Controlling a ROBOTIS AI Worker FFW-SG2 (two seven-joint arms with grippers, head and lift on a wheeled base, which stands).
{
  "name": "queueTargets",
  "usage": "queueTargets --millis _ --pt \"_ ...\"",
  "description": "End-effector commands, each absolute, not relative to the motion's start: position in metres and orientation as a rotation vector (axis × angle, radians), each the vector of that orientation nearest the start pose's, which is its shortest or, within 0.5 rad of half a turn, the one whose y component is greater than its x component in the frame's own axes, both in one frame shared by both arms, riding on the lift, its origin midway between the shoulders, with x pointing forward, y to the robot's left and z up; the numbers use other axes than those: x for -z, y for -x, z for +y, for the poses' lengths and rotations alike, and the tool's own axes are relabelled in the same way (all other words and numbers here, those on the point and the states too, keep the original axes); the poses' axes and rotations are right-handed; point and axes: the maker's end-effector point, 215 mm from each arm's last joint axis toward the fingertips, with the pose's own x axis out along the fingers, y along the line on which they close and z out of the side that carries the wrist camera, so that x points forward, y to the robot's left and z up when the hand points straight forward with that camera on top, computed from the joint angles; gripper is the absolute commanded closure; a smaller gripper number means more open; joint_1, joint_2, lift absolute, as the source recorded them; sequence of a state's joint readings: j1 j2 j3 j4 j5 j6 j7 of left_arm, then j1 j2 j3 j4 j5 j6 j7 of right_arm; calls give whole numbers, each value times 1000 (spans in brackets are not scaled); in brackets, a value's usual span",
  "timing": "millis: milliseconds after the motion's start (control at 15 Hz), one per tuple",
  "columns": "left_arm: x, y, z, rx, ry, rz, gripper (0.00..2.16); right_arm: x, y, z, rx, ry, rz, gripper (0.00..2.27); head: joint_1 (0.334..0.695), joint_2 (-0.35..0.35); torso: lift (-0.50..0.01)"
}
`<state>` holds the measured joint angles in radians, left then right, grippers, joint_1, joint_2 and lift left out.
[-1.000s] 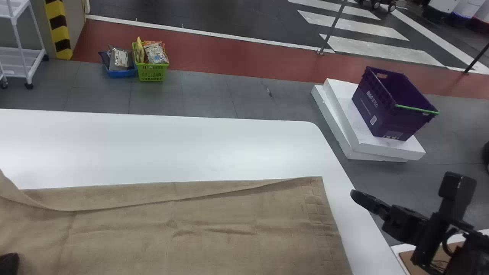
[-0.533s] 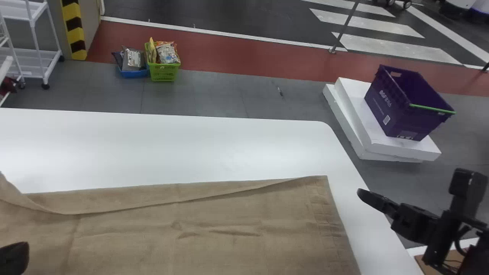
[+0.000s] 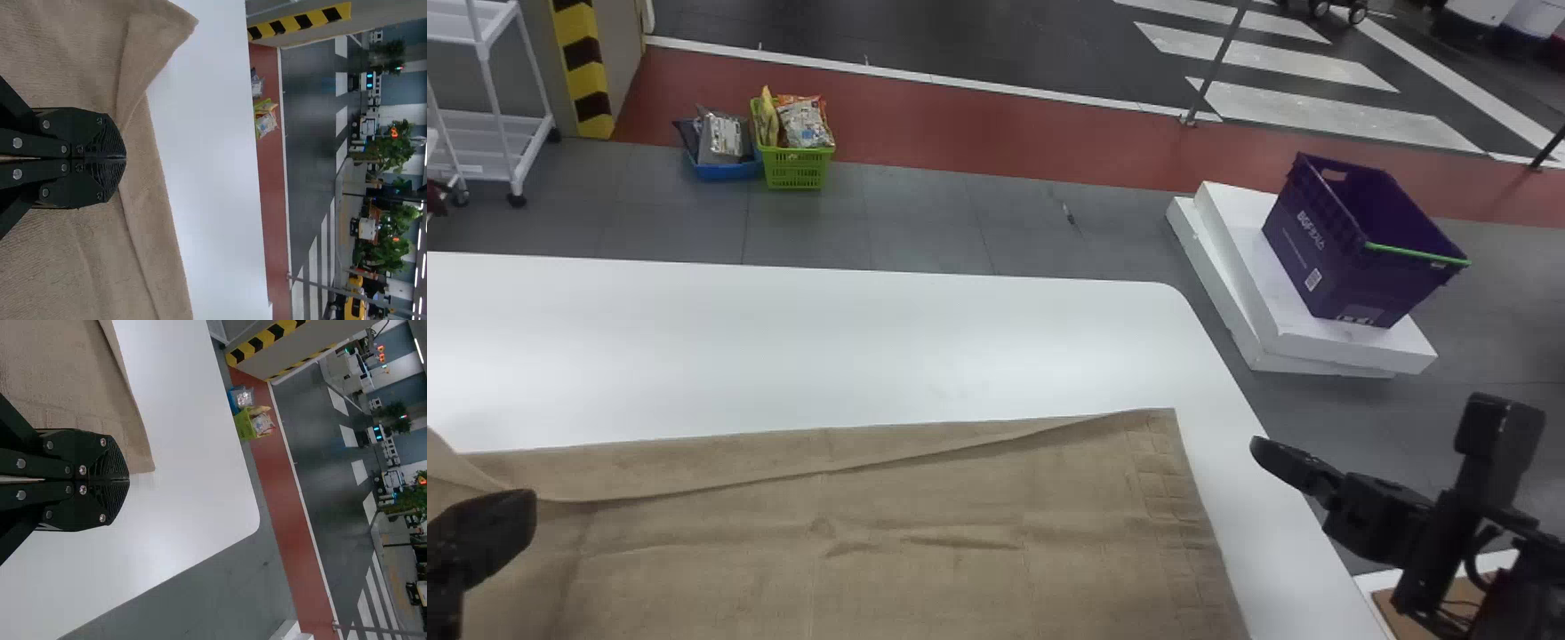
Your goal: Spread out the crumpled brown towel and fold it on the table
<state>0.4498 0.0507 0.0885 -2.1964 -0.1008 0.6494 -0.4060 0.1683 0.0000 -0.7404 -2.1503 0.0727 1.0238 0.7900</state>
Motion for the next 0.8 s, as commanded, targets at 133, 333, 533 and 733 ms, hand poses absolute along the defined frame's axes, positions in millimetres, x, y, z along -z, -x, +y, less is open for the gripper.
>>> queueTargets --millis 133,333,533,733 --pt "432 -445 214 281 -95 514 1868 384 -406 -454 12 -257 528 1781 695 -315 -127" --pt "434 -447 228 256 -126 521 1872 383 -405 -456 17 -245 527 1781 695 -309 -127" --pt "433 -435 248 226 -138 529 1872 381 -405 -458 20 -243 522 1781 695 -293 -127" --pt "434 -427 265 202 -157 540 1872 382 -407 -454 12 -243 523 1781 695 -272 -127"
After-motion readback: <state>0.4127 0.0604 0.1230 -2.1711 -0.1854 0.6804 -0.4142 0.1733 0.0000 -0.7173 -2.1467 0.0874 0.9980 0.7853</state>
